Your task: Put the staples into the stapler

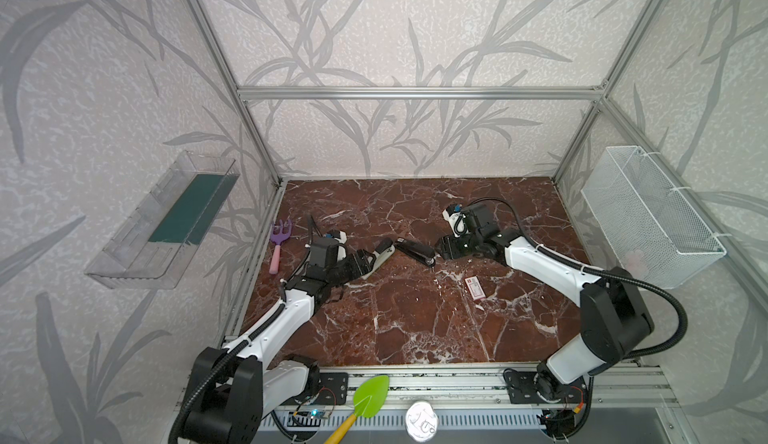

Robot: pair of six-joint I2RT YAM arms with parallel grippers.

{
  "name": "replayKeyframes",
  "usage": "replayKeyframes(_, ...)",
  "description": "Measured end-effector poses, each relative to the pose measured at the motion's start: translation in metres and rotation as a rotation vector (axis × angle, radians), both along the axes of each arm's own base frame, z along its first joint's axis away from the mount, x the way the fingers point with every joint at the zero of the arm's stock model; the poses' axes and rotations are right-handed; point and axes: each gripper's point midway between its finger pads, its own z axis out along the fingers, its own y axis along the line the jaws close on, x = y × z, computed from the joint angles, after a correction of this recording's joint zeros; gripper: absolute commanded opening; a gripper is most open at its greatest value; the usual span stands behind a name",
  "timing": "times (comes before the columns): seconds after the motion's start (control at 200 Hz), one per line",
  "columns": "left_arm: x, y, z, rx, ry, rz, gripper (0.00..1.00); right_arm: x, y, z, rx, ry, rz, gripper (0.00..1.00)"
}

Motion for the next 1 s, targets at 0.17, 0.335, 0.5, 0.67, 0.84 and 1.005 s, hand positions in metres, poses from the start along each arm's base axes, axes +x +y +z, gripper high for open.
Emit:
replayKeyframes(0.17,-0.004,-0.009,-0.001,0.012,0.0,-0.027,0.79,0.009,0.023,-0.017,-0.058,0.036,0.062,0.67)
replayKeyframes(0.335,-0.007,-0.015,-0.005,0.023,0.007,-0.043,0.79,0.012,0.037,-0.031,-0.096,0.069,0.103,0.65)
replayKeyframes(0.5,-0.008,-0.017,-0.012,0.034,0.026,-0.048,0.78,0.016,0.046,-0.039,-0.133,0.086,0.134,0.6)
replayKeyframes(0.67,-0.009,-0.019,-0.02,0.042,0.05,-0.052,0.78,0.021,0.053,-0.049,-0.169,0.107,0.154,0.52)
replayKeyframes(0.84,-0.009,-0.021,-0.021,0.043,0.052,-0.056,0.78,0.02,0.052,-0.057,-0.216,0.13,0.16,0.41)
replayKeyframes(1.005,-0.008,-0.022,-0.021,0.041,0.049,-0.059,0.77,0.018,0.048,-0.057,-0.265,0.138,0.141,0.31)
